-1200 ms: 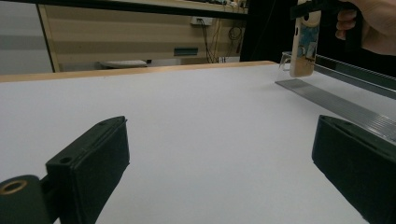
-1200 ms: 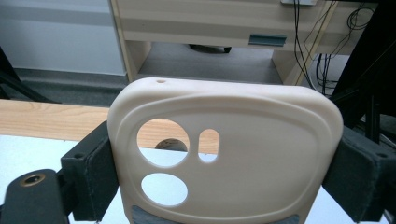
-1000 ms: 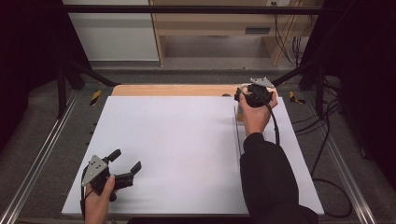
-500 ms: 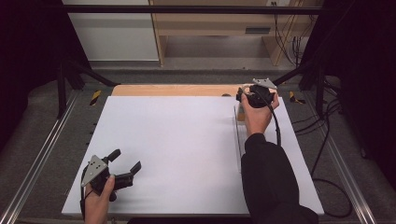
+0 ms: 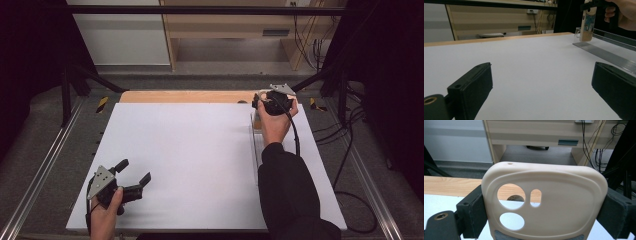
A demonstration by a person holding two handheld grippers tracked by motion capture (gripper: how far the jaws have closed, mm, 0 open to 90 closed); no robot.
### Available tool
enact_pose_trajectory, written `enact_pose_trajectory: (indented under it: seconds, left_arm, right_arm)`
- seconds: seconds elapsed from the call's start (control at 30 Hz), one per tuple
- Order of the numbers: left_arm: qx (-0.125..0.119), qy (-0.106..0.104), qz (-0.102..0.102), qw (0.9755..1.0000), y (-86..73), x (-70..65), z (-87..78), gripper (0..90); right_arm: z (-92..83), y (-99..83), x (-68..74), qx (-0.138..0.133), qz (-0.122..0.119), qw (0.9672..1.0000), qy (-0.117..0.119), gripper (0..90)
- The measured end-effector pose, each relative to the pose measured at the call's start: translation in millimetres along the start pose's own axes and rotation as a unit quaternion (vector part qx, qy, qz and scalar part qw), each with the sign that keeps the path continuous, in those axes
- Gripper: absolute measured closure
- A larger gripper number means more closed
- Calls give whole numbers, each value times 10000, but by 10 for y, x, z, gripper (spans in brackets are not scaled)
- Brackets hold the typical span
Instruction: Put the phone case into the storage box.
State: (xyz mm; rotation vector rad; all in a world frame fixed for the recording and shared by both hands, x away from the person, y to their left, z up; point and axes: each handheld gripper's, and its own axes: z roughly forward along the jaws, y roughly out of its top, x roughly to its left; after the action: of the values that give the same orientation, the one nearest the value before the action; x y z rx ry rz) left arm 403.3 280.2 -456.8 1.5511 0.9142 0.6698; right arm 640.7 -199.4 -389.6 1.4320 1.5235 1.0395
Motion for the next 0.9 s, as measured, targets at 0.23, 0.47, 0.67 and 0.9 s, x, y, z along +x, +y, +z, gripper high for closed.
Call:
enact_pose_trajectory:
  seconds: [0.23, 0.47, 0.67, 0.9]
  left_arm:
    - [-254, 9, 59, 9997, 46, 11, -58, 24]
    - [-258, 22, 67, 9996, 49, 31, -40, 24]
    - [-247, 79, 91, 9996, 50, 41, -40, 24]
    - [-252, 53, 84, 9996, 45, 19, -29, 24]
  right_arm:
    - [28, -18, 50, -18, -74, 10000, -14, 110]
    - [35, -25, 65, -34, -53, 10000, -60, 110]
    - [27, -18, 49, -46, -4, 10000, -49, 109]
    - [33, -16, 35, -105, 63, 9999, -76, 109]
